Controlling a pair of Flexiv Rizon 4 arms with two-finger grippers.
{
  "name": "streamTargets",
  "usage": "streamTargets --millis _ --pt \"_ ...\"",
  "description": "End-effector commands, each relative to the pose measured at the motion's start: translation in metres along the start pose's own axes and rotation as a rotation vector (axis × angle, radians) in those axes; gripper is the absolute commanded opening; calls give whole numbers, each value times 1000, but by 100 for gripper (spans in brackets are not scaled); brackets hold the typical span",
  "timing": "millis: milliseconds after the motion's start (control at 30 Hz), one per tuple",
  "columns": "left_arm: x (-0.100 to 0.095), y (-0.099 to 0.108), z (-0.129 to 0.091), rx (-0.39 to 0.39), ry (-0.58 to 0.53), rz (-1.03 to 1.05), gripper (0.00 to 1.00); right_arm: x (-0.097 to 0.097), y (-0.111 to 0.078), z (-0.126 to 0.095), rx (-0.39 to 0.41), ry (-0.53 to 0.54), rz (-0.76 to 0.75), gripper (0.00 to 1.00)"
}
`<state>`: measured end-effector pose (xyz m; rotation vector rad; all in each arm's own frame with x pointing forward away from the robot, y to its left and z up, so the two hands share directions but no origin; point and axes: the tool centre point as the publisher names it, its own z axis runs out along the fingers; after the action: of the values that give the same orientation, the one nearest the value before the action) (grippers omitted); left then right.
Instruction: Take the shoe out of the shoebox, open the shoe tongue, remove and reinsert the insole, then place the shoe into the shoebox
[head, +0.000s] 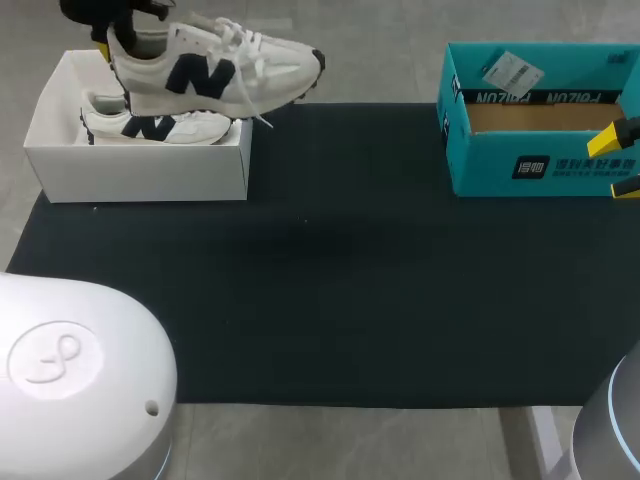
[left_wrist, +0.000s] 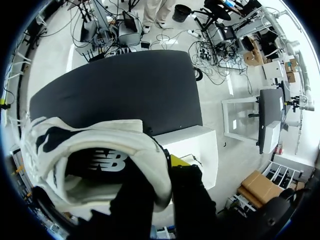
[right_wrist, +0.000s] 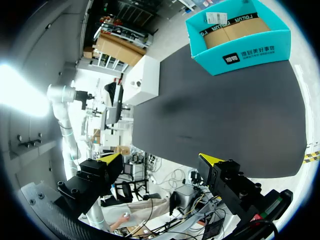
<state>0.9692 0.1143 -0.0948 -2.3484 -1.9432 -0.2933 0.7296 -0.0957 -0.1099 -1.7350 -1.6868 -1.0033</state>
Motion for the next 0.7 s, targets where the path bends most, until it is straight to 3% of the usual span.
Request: streamTargets --millis 33,667,700 --pt "0 -8 -2 -55 12 -3 0 0 0 0 0 -2 1 100" --pt "0 -8 -2 -55 12 -3 0 0 0 0 0 -2 1 100" --pt "-7 -12 -3 -16 24 -6 0 0 0 0 0 -2 1 100"
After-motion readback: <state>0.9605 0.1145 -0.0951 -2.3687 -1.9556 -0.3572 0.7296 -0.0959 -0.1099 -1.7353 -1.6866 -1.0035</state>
